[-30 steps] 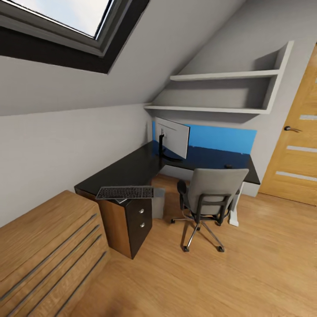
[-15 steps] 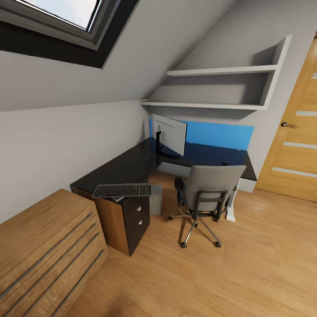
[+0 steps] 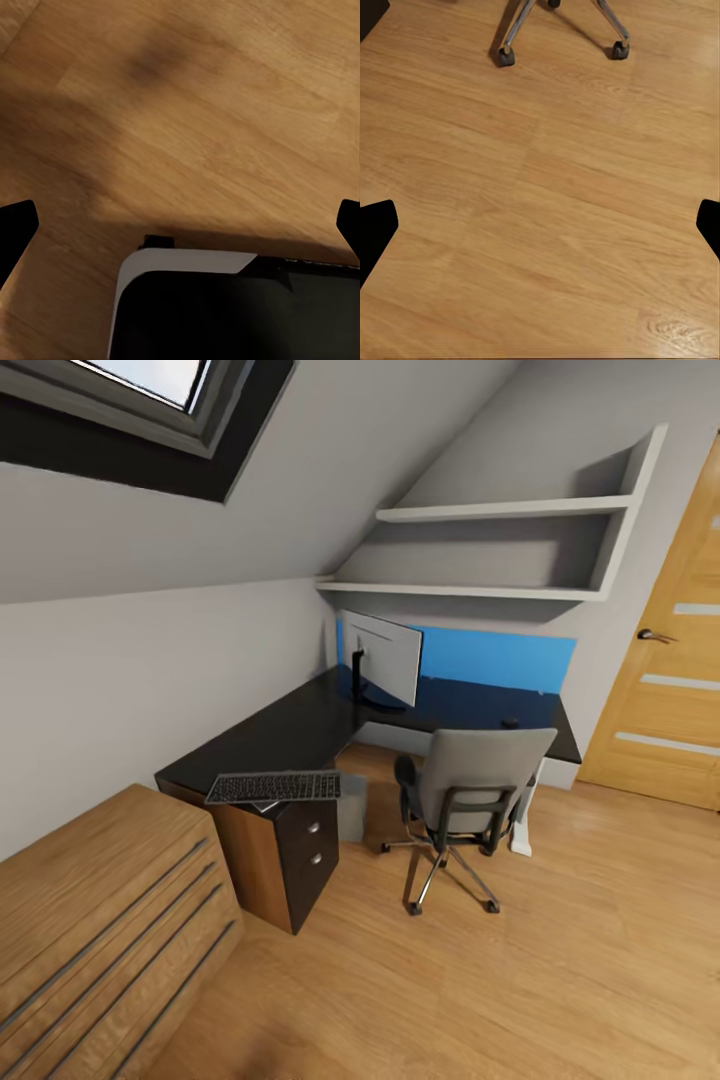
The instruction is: In the bedroom, organize the workspace by keeping the computer under the desk, ensuring the monitor is on the desk, placing the keyboard on the desk next to the monitor, placing the mouse on the desk next to the keyboard, moving the folder from the swivel chair onto the desk next to the mouse, stacking the notebook on top of the folder with the pen on top of the notebook, and positioning the swivel chair next to the desk.
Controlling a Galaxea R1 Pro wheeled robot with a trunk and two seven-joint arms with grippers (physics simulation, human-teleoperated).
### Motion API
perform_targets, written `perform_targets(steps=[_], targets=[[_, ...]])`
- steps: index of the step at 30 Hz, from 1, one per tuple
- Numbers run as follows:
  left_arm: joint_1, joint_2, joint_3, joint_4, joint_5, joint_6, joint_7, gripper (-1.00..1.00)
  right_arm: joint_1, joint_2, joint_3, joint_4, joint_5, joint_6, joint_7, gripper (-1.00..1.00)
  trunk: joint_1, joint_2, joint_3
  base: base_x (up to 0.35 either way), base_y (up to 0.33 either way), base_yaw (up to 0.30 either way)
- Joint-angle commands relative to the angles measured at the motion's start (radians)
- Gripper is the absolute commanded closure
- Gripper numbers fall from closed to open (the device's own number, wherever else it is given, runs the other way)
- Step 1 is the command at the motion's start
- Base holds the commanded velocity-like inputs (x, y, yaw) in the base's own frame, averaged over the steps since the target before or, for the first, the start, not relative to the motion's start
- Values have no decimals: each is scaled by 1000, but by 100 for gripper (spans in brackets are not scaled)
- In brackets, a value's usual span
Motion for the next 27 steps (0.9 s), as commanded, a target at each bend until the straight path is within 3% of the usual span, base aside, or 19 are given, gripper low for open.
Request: perform_targets(steps=[1, 12, 27], targets=[[0, 0, 6, 0, 0, -2, -2, -100, -1, 0, -1, 1, -3, -4, 0, -100, 0, -1, -2, 0, 0, -146], [0, -2, 6, 0, -1, -2, -3, -100, -2, 0, -1, 4, -3, -12, 0, -100, 0, -1, -7, 80, -25, -251], [0, -1, 5, 0, 0, 0, -2, -100, -1, 0, -1, 4, -3, -13, 0, -100, 0, -1, -7, 255, -215, -297]])
